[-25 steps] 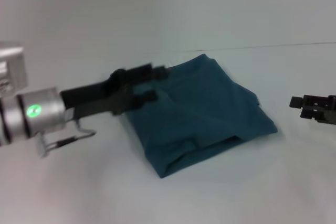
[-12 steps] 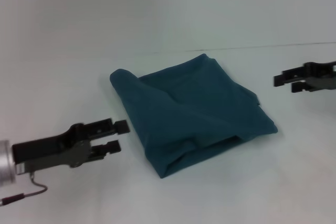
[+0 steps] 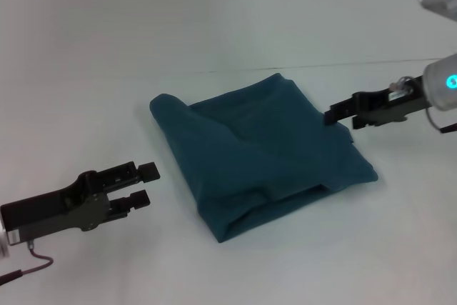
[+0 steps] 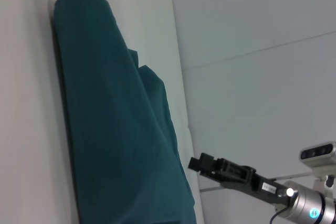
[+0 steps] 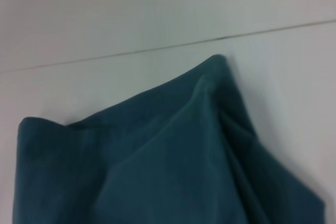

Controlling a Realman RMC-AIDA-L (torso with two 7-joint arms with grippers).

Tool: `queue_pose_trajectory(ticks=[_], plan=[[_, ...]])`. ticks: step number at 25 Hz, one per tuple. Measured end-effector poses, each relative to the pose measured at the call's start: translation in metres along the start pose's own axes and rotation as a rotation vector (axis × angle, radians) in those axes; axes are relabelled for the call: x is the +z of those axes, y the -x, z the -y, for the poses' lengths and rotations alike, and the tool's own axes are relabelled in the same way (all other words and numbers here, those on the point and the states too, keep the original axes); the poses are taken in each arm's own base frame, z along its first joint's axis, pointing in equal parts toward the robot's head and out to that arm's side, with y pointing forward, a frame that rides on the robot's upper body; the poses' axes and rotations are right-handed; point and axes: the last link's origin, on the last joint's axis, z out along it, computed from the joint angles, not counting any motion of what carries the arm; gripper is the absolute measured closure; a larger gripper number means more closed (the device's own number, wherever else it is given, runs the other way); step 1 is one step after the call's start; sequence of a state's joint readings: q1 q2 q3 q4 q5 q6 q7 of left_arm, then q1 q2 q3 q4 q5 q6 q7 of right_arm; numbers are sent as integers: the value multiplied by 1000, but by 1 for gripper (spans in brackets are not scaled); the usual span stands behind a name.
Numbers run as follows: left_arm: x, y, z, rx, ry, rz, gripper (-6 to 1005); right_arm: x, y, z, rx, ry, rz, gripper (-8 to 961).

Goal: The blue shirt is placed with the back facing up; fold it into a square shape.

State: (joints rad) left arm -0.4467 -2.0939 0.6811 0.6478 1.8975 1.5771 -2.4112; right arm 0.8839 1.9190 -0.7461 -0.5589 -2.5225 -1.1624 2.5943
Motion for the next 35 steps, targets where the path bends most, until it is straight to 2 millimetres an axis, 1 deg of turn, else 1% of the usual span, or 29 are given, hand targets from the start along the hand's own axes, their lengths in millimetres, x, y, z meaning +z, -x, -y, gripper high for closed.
queue_pose_trajectory(ticks=[4, 11, 15, 21, 28, 34, 35], plan=[[1, -1, -1, 2, 2, -2, 214, 11, -7, -5, 4, 5, -18, 254], [3, -3, 1, 0, -10, -19, 216, 20, -16, -2, 23, -6, -29, 254], [4, -3, 1, 1, -11, -21, 217, 24, -16, -3, 20, -12, -11, 254], [4, -5, 2, 3, -20, -32, 216, 35, -19, -11, -1, -9, 8, 254], [4, -7, 4, 1, -29, -42, 215, 36, -17, -15, -6, -5, 13, 254], [4, -8, 4, 1, -32, -48, 215, 37, -18, -14, -27, -8, 7, 445], [4, -8, 4, 0, -32, -50, 215, 37, -19, -14, -27, -9, 6, 464]])
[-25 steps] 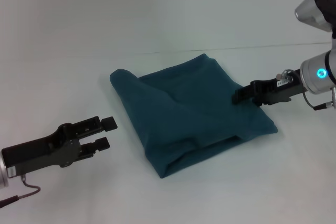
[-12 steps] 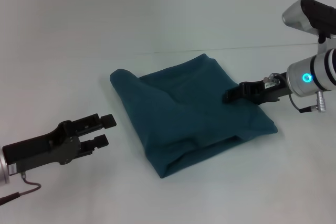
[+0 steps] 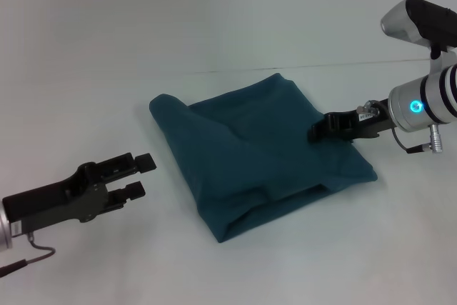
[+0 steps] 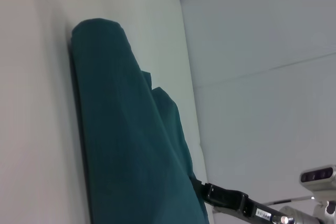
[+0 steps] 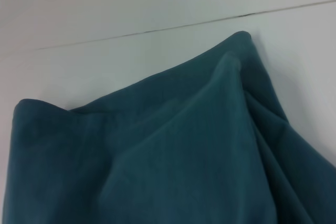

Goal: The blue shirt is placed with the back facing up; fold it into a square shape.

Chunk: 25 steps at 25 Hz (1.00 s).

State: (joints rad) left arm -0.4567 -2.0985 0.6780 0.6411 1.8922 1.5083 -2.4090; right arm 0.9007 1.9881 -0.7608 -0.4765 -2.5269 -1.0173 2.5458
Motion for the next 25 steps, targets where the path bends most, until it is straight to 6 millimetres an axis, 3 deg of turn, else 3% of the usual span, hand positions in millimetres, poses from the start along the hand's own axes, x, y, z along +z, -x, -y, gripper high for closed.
queue_pose_trajectory(ticks=[10, 12, 19, 25], plan=[[0, -1, 0, 0, 2, -6, 215, -4, 6, 1, -13, -7, 21, 657], [-1, -1, 0, -1, 2, -6, 214, -8, 11, -1, -30, -4, 36, 883], [-1, -1, 0, -3, 4, -9, 214, -25, 31, -16, -112, 3, 66, 928], [-1, -3, -1, -3, 10, -20, 214, -17, 36, -14, -163, -94, 76, 925]])
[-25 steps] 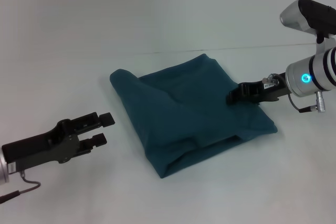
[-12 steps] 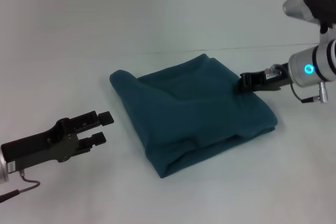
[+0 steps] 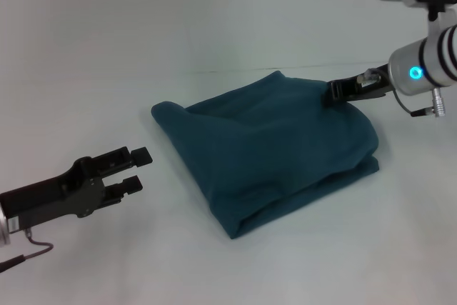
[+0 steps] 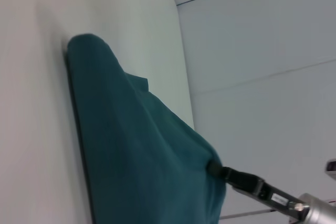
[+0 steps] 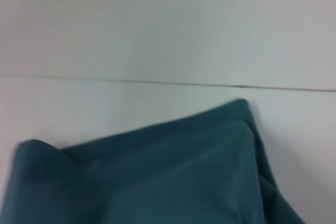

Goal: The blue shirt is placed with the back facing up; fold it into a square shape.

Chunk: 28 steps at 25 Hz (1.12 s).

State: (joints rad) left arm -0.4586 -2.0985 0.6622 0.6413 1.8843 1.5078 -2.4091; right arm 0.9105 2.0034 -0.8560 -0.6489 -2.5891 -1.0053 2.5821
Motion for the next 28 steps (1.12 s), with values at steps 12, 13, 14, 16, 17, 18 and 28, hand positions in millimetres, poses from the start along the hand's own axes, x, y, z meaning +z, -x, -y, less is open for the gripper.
queue_pose_trajectory(ticks=[12, 13, 14, 16, 17, 18, 28], plan=[[0, -1, 1, -8, -3, -10, 214, 18, -10, -6, -38, -42, -26, 918], [0, 0, 2, -9, -3, -11, 214, 18, -11, -6, -36, -42, -30, 917], [0, 0, 2, -10, -2, -13, 215, 18, -12, -5, -34, -43, -34, 917], [0, -1, 2, -10, -2, -14, 215, 19, -14, -3, -31, -47, -42, 915], [0, -1, 2, -10, -2, -15, 215, 20, -14, -3, -32, -49, -43, 915], [0, -1, 2, -10, -2, -16, 215, 20, -14, -2, -34, -56, -43, 914], [1, 0, 2, -13, -1, -16, 214, 13, 3, 5, 21, -101, 33, 527]])
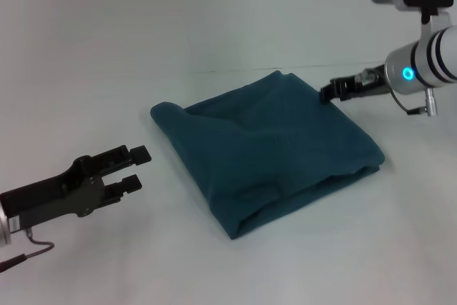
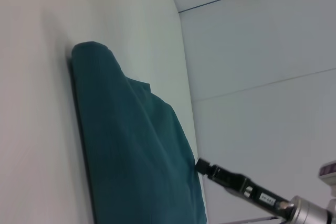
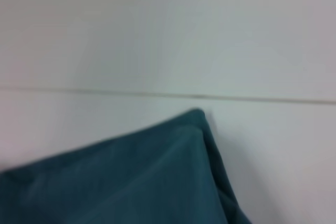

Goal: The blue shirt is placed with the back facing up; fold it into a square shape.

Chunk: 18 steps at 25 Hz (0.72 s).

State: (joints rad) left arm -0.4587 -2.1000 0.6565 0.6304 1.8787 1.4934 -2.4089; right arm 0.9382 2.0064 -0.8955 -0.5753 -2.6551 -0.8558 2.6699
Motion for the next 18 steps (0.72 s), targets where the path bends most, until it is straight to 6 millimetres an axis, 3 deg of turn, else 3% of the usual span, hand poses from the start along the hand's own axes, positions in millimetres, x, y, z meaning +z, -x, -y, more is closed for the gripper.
queue_pose_trajectory(ticks=[4, 9, 18], plan=[[1, -1, 0, 2, -2, -3, 214, 2, 9, -8, 4, 11, 39, 527], [4, -2, -1, 3, -1, -2, 214, 15, 7, -19, -1, 2, 46, 528], [5, -2, 0, 2, -6, -9, 214, 22, 2, -19, 2, -22, 60, 533]])
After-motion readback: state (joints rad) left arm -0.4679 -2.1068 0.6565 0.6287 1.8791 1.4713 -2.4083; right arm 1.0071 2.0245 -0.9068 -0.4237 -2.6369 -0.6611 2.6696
